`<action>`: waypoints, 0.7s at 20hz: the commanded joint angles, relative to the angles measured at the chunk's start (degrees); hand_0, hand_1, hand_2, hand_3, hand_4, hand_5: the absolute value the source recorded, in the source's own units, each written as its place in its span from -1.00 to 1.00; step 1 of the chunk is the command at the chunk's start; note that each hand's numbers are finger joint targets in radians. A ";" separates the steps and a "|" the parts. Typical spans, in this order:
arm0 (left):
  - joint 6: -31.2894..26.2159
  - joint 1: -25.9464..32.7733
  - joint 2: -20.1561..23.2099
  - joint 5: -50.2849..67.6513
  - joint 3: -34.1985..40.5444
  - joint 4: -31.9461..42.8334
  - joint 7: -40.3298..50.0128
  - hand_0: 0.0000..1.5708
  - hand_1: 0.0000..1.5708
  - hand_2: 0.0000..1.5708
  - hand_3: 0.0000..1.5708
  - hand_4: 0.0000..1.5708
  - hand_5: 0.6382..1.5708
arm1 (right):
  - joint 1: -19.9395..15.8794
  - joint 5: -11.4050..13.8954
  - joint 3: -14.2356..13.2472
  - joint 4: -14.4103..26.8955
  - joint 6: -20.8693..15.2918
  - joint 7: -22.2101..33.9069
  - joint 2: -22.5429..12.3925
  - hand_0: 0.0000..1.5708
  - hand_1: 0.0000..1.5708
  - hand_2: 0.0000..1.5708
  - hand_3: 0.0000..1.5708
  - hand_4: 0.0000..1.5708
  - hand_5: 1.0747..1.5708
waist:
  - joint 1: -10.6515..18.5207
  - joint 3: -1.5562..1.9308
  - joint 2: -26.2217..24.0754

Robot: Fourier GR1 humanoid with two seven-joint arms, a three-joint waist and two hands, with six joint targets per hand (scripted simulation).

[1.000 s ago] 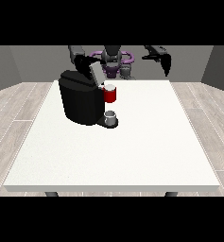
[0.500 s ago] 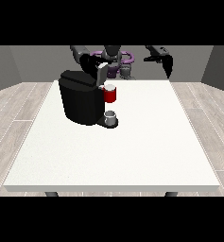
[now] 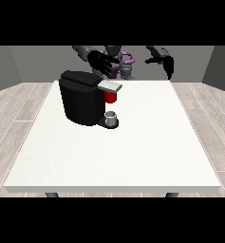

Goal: Insert the coffee pod into the coffee machine and close the lid

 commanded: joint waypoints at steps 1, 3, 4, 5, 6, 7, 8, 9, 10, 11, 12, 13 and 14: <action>-0.71 2.35 0.96 0.52 0.67 1.41 -2.48 -1.00 -1.00 -1.00 -1.00 -1.00 1.00 | 1.49 0.49 1.10 -1.36 1.70 -0.60 0.79 -1.00 -1.00 -1.00 -1.00 -0.91 1.00 | -1.49 -0.01 -1.97; 0.50 2.87 -1.19 -1.74 -2.51 -1.10 -3.76 -1.00 -1.00 -1.00 -1.00 -0.85 1.00 | 0.92 -0.49 -0.24 -0.11 0.55 -1.81 2.03 -1.00 -1.00 -1.00 -1.00 -0.84 1.00 | -0.49 0.00 -1.40; 1.45 2.44 -3.24 -2.31 -5.06 -5.09 -0.53 -1.00 -1.00 -1.00 -1.00 -0.75 1.00 | 1.08 1.69 0.51 1.59 -1.72 -4.05 2.28 -1.00 -1.00 -1.00 -1.00 -0.96 1.00 | 2.06 0.01 -2.03; 0.25 0.70 0.95 0.42 0.77 0.70 -2.96 -1.00 -1.00 -1.00 -1.00 -0.77 1.00 | 3.94 0.19 2.95 -2.56 1.36 -4.49 4.95 -1.00 -1.00 -1.00 -1.00 -0.91 1.00 | -3.08 -0.01 -2.40; 1.00 2.37 -0.90 -1.24 -2.27 -2.39 -2.03 -1.00 -1.00 -1.00 -1.00 -0.74 1.00 | 1.35 -1.02 0.34 -1.08 1.08 -3.89 3.79 -1.00 -1.00 -1.00 -1.00 -0.83 1.00 | -0.38 0.00 -2.65; -0.12 0.39 -0.14 0.49 -0.34 2.13 -2.55 -1.00 -1.00 -1.00 -1.00 -0.76 1.00 | 5.01 -2.98 7.26 -4.50 -1.56 -3.50 5.78 -1.00 -1.00 -1.00 -1.00 -0.77 1.00 | -2.25 -0.01 -4.12; 2.15 3.64 -2.26 -1.37 -2.59 -2.76 -2.05 -1.00 -1.00 -1.00 -1.00 -0.79 1.00 | 7.58 -2.14 3.95 -2.94 1.94 -7.53 5.82 -1.00 -1.00 -1.00 -1.00 -0.67 1.00 | -1.62 0.01 -5.50; 0.45 7.99 -2.32 -1.66 -2.41 -0.55 -8.99 -1.00 -1.00 -1.00 -1.00 -0.82 1.00 | 8.48 -2.49 4.25 -4.63 3.59 -8.65 5.82 -1.00 -1.00 -1.00 -1.00 -0.55 1.00 | -2.45 -0.01 -5.04; 1.64 4.84 -3.76 -0.51 -2.91 -0.90 -3.51 -1.00 -1.00 -1.00 -1.00 -0.74 1.00 | 11.10 -4.72 6.19 -5.20 4.00 -8.00 5.87 -1.00 -1.00 -1.00 -1.00 -0.65 1.00 | -4.05 0.01 -7.03; 2.05 6.81 -4.13 -1.34 -3.08 0.30 -4.59 -1.00 -1.00 -1.00 -1.00 -0.69 1.00 | 14.70 -9.04 7.65 -6.89 2.67 -7.19 5.89 -1.00 -1.00 -1.00 -1.00 -0.66 1.00 | -4.57 0.01 -9.45; -0.42 6.86 -2.76 -0.32 -3.49 -1.54 -2.91 -1.00 -1.00 -1.00 -1.00 -0.76 1.00 | 18.64 -10.35 8.95 -6.65 -1.39 -10.48 5.91 -1.00 -1.00 -1.00 -1.00 -0.64 1.00 | -2.12 0.03 -10.19; 0.89 7.36 -2.35 -0.75 -2.03 0.10 -5.74 -1.00 -1.00 -1.00 -1.00 -0.76 1.00 | 18.84 -9.84 8.29 -8.43 0.38 -9.76 5.92 -1.00 -1.00 -1.00 -1.00 -0.64 1.00 | -5.61 0.01 -9.65; 1.88 6.99 -2.61 -0.86 -1.74 0.81 -4.74 -1.00 -1.00 -1.00 -1.00 -0.76 1.00 | 21.09 -11.32 10.41 -9.34 -1.39 -8.70 5.93 -1.00 -1.00 -1.00 -1.00 -0.68 1.00 | -6.19 0.00 -10.29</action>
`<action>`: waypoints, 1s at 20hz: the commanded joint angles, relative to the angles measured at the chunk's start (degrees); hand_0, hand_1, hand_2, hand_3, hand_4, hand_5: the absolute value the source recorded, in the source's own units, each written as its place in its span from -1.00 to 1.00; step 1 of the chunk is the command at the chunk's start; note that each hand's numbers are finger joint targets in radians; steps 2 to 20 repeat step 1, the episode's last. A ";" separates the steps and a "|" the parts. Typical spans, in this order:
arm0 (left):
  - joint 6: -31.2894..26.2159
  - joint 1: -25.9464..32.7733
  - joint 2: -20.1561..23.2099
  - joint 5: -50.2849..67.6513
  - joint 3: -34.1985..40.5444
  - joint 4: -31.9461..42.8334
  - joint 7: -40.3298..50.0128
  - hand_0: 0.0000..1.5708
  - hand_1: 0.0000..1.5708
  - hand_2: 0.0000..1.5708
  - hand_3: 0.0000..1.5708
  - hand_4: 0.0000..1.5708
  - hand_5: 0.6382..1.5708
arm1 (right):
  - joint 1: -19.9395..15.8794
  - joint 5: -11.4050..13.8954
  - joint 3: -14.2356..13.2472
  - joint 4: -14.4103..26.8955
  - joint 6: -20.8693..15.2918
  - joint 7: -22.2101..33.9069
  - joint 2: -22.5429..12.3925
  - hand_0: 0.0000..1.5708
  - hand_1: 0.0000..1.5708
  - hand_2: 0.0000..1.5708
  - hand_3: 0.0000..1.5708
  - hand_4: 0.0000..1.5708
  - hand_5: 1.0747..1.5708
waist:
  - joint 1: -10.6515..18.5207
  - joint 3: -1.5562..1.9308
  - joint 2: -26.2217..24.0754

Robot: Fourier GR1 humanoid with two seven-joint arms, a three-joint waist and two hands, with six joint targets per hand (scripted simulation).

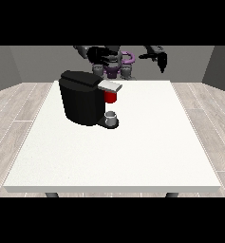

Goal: Insert the coffee pod into the coffee machine and close the lid

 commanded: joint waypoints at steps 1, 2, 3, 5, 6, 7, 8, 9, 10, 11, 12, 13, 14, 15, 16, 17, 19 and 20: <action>3.02 2.95 -0.42 -0.69 1.19 -0.03 0.42 -1.00 -1.00 -1.00 -1.00 -0.76 1.00 | 8.92 -3.09 -0.37 -2.94 2.55 -1.15 0.33 -1.00 -1.00 -1.00 -1.00 -0.80 1.00 | -4.98 0.01 -4.10; 3.02 2.95 -0.42 -0.69 1.19 -0.03 0.42 -1.00 -1.00 -1.00 -1.00 -0.76 1.00 | 8.92 -3.09 -0.37 -2.94 2.55 -1.15 0.33 -1.00 -1.00 -1.00 -1.00 -0.80 1.00 | -4.98 0.01 -4.10; 3.02 2.95 -0.42 -0.69 1.19 -0.03 0.42 -1.00 -1.00 -1.00 -1.00 -0.76 1.00 | 8.92 -3.09 -0.37 -2.94 2.55 -1.15 0.33 -1.00 -1.00 -1.00 -1.00 -0.80 1.00 | -4.98 0.01 -4.10; 3.02 2.95 -0.42 -0.69 1.19 -0.03 0.42 -1.00 -1.00 -1.00 -1.00 -0.76 1.00 | 8.92 -3.09 -0.37 -2.94 2.55 -1.15 0.33 -1.00 -1.00 -1.00 -1.00 -0.80 1.00 | -4.98 0.01 -4.10; 3.02 2.95 -0.42 -0.69 1.19 -0.03 0.42 -1.00 -1.00 -1.00 -1.00 -0.76 1.00 | 8.92 -3.09 -0.37 -2.94 2.55 -1.15 0.33 -1.00 -1.00 -1.00 -1.00 -0.80 1.00 | -4.98 0.01 -4.10; 3.02 2.95 -0.42 -0.69 1.19 -0.03 0.42 -1.00 -1.00 -1.00 -1.00 -0.76 1.00 | 8.92 -3.09 -0.37 -2.94 2.55 -1.15 0.33 -1.00 -1.00 -1.00 -1.00 -0.80 1.00 | -4.98 0.01 -4.10; 3.02 2.95 -0.42 -0.69 1.19 -0.03 0.42 -1.00 -1.00 -1.00 -1.00 -0.76 1.00 | 8.92 -3.09 -0.37 -2.94 2.55 -1.15 0.33 -1.00 -1.00 -1.00 -1.00 -0.80 1.00 | -4.98 0.01 -4.10; 3.02 2.95 -0.42 -0.69 1.19 -0.03 0.42 -1.00 -1.00 -1.00 -1.00 -0.76 1.00 | 8.92 -3.09 -0.37 -2.94 2.55 -1.15 0.33 -1.00 -1.00 -1.00 -1.00 -0.80 1.00 | -4.98 0.01 -4.10; 3.02 2.95 -0.42 -0.69 1.19 -0.03 0.42 -1.00 -1.00 -1.00 -1.00 -0.76 1.00 | 8.92 -3.09 -0.37 -2.94 2.55 -1.15 0.33 -1.00 -1.00 -1.00 -1.00 -0.80 1.00 | -4.98 0.01 -4.10; 3.02 2.95 -0.42 -0.69 1.19 -0.03 0.42 -1.00 -1.00 -1.00 -1.00 -0.76 1.00 | 8.92 -3.09 -0.37 -2.94 2.55 -1.15 0.33 -1.00 -1.00 -1.00 -1.00 -0.80 1.00 | -4.98 0.01 -4.10; 3.02 2.95 -0.42 -0.69 1.19 -0.03 0.42 -1.00 -1.00 -1.00 -1.00 -0.76 1.00 | 8.92 -3.09 -0.37 -2.94 2.55 -1.15 0.33 -1.00 -1.00 -1.00 -1.00 -0.80 1.00 | -4.98 0.01 -4.10; 3.02 2.95 -0.42 -0.69 1.19 -0.03 0.42 -1.00 -1.00 -1.00 -1.00 -0.76 1.00 | 8.92 -3.09 -0.37 -2.94 2.55 -1.15 0.33 -1.00 -1.00 -1.00 -1.00 -0.80 1.00 | -4.98 0.01 -4.10; 3.02 2.95 -0.42 -0.69 1.19 -0.03 0.42 -1.00 -1.00 -1.00 -1.00 -0.76 1.00 | 8.92 -3.09 -0.37 -2.94 2.55 -1.15 0.33 -1.00 -1.00 -1.00 -1.00 -0.80 1.00 | -4.98 0.01 -4.10; 3.02 2.95 -0.42 -0.69 1.19 -0.03 0.42 -1.00 -1.00 -1.00 -1.00 -0.76 1.00 | 8.92 -3.09 -0.37 -2.94 2.55 -1.15 0.33 -1.00 -1.00 -1.00 -1.00 -0.80 1.00 | -4.98 0.01 -4.10; 3.02 2.95 -0.42 -0.69 1.19 -0.03 0.42 -1.00 -1.00 -1.00 -1.00 -0.76 1.00 | 8.92 -3.09 -0.37 -2.94 2.55 -1.15 0.33 -1.00 -1.00 -1.00 -1.00 -0.80 1.00 | -4.98 0.01 -4.10; 3.02 2.95 -0.42 -0.69 1.19 -0.03 0.42 -1.00 -1.00 -1.00 -1.00 -0.76 1.00 | 8.92 -3.09 -0.37 -2.94 2.55 -1.15 0.33 -1.00 -1.00 -1.00 -1.00 -0.80 1.00 | -4.98 0.01 -4.10; 3.02 2.95 -0.42 -0.69 1.19 -0.03 0.42 -1.00 -1.00 -1.00 -1.00 -0.76 1.00 | 8.92 -3.09 -0.37 -2.94 2.55 -1.15 0.33 -1.00 -1.00 -1.00 -1.00 -0.80 1.00 | -4.98 0.01 -4.10; 3.02 2.95 -0.42 -0.69 1.19 -0.03 0.42 -1.00 -1.00 -1.00 -1.00 -0.76 1.00 | 8.92 -3.09 -0.37 -2.94 2.55 -1.15 0.33 -1.00 -1.00 -1.00 -1.00 -0.80 1.00 | -4.98 0.01 -4.10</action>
